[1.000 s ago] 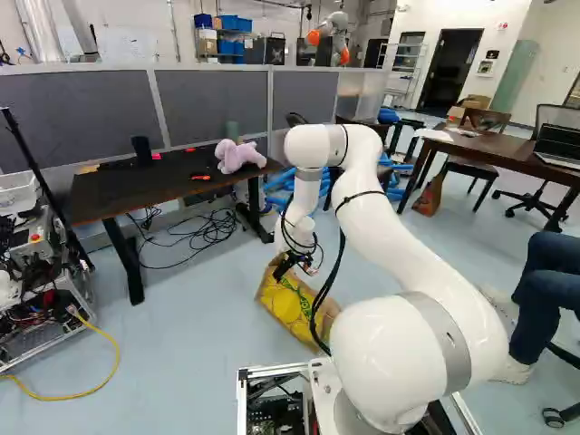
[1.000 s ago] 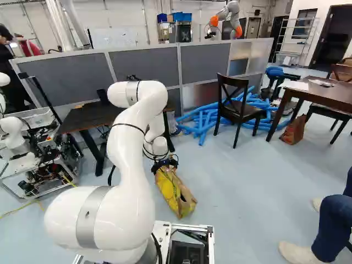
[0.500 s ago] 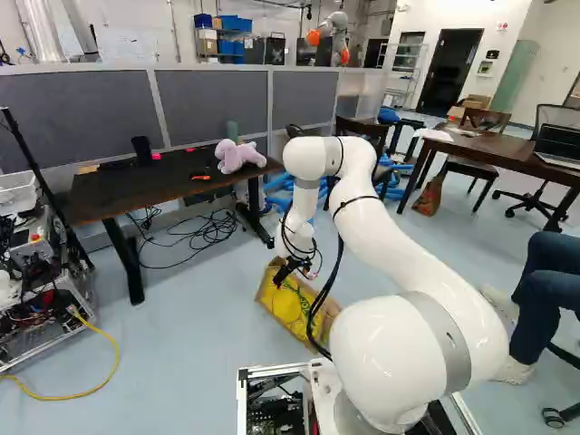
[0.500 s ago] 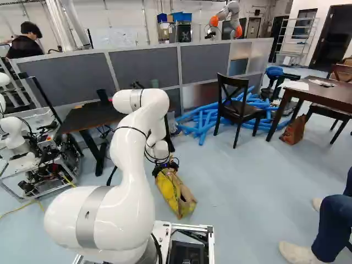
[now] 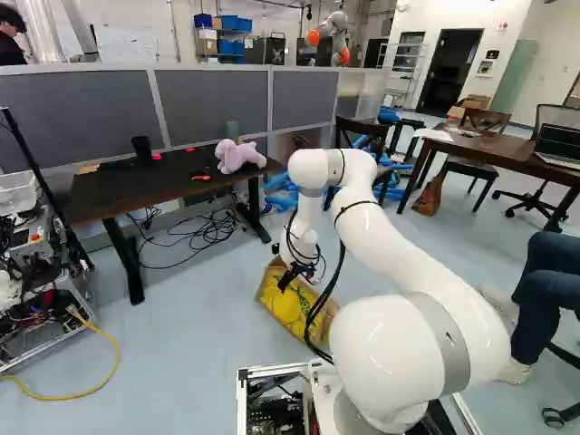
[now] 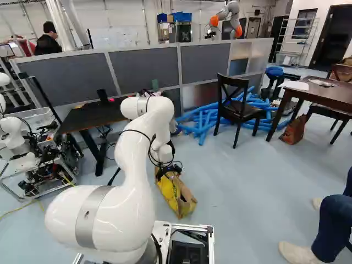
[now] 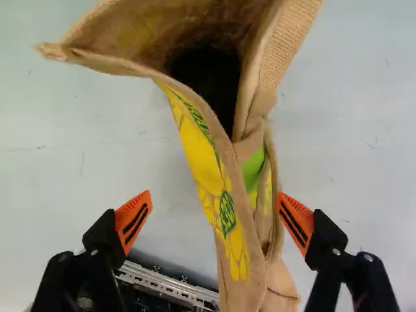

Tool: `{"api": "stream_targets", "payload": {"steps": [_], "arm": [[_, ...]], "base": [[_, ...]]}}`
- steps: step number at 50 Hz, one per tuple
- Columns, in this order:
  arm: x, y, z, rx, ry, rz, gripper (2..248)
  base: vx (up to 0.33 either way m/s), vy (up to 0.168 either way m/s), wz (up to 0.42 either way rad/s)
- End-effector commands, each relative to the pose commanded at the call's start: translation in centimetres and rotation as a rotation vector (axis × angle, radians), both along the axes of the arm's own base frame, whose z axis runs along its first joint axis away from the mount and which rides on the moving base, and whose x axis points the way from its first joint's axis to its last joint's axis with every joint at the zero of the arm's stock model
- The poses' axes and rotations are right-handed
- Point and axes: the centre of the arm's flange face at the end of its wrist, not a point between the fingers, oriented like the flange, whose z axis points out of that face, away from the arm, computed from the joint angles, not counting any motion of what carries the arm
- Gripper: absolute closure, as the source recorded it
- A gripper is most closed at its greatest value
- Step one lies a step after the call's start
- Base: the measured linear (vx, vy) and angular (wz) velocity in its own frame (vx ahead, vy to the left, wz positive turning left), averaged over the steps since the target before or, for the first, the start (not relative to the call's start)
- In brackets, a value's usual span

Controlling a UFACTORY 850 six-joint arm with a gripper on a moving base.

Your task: Pick up the bag on the ground and place it on the table

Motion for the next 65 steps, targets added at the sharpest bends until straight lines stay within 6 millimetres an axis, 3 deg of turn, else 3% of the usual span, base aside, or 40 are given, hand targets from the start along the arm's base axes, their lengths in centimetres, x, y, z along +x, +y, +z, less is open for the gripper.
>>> {"api": "stream_targets", "payload": {"steps": [12, 40, 65], "arm": [[0.0, -0.5, -1.8, -0.003, 0.003, 0.033, 3], [0.1, -0.5, -6.1, -0.028, -0.007, 0.334, 3], [0.0, -0.6, -9.8, -0.03, -0.008, 0.36, 3]], "base": [[0.0, 0.0, 0.0], [0.0, 0.0, 0.0], [0.0, 0.0, 0.0]]}}
